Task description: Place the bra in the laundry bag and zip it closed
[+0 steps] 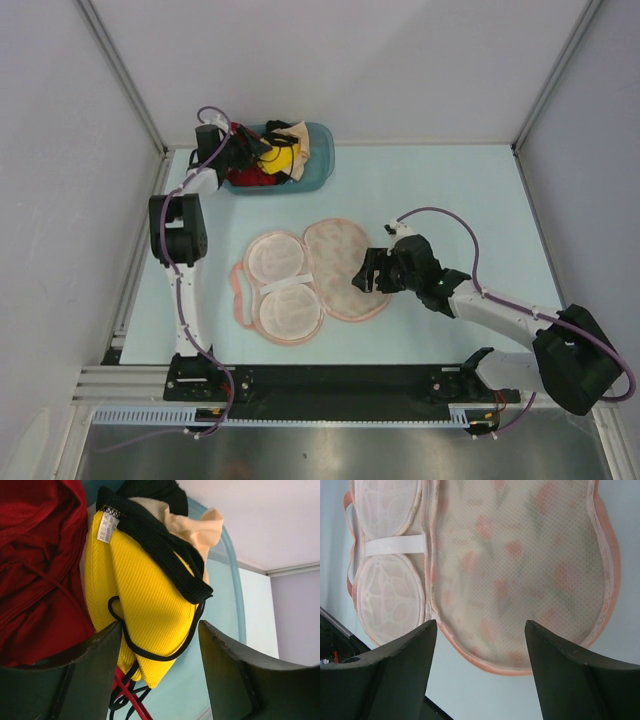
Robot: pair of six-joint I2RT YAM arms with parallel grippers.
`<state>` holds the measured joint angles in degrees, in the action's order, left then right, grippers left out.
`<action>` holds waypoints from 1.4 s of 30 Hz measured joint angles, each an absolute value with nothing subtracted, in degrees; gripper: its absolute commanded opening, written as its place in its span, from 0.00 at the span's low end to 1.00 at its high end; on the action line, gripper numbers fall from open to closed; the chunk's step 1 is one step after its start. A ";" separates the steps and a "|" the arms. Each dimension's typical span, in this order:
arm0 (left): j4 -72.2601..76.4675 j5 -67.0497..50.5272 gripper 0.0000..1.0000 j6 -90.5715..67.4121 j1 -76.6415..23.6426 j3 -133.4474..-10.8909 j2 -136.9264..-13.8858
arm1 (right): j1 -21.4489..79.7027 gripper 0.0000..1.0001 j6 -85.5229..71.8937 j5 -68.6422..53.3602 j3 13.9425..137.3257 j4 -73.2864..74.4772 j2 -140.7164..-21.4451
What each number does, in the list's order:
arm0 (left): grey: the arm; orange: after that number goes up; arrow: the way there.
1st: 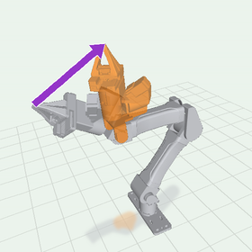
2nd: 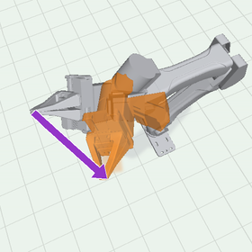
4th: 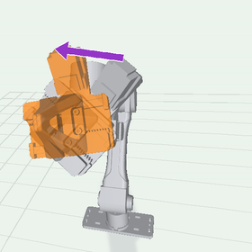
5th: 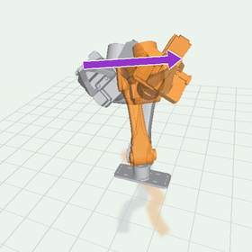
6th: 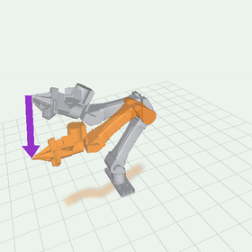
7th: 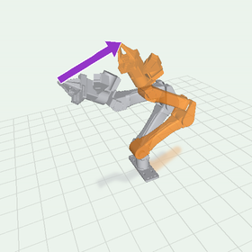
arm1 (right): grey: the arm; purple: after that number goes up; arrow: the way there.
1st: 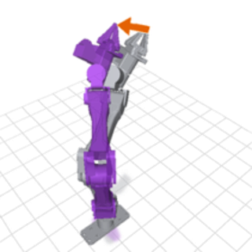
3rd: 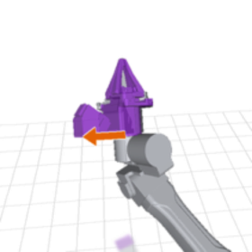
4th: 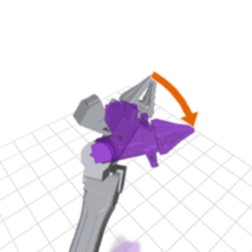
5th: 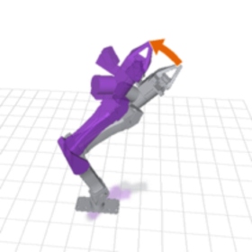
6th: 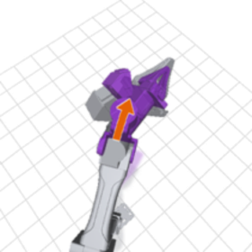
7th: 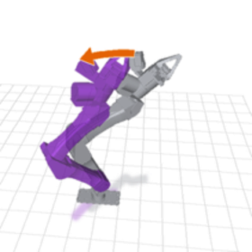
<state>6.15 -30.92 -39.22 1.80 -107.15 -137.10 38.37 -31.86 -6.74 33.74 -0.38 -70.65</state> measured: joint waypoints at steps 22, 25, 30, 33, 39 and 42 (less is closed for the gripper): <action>7.68 -35.18 0.05 -44.91 1.87 -117.67 -144.29 | 38.00 0.77 -31.90 -7.01 33.61 -0.67 -70.28; 6.39 -34.85 0.00 -44.29 1.83 -118.06 -143.90 | 38.02 0.77 -31.92 -6.98 33.61 -0.32 -70.00; -0.99 -31.31 0.00 -40.14 1.61 -118.06 -139.46 | 38.20 0.77 -32.56 -6.90 33.61 2.07 -67.24; -6.85 -26.92 0.00 -35.59 1.13 -118.39 -133.53 | 38.74 0.77 -33.28 -6.20 33.61 3.29 -65.28; -13.65 -18.00 0.00 -27.53 -0.38 -121.25 -120.22 | 40.60 0.77 -34.70 -3.68 33.61 6.28 -62.52; -15.22 -13.76 0.00 -23.70 -2.57 -122.15 -113.62 | 41.23 0.77 -35.18 -2.11 33.61 7.66 -61.89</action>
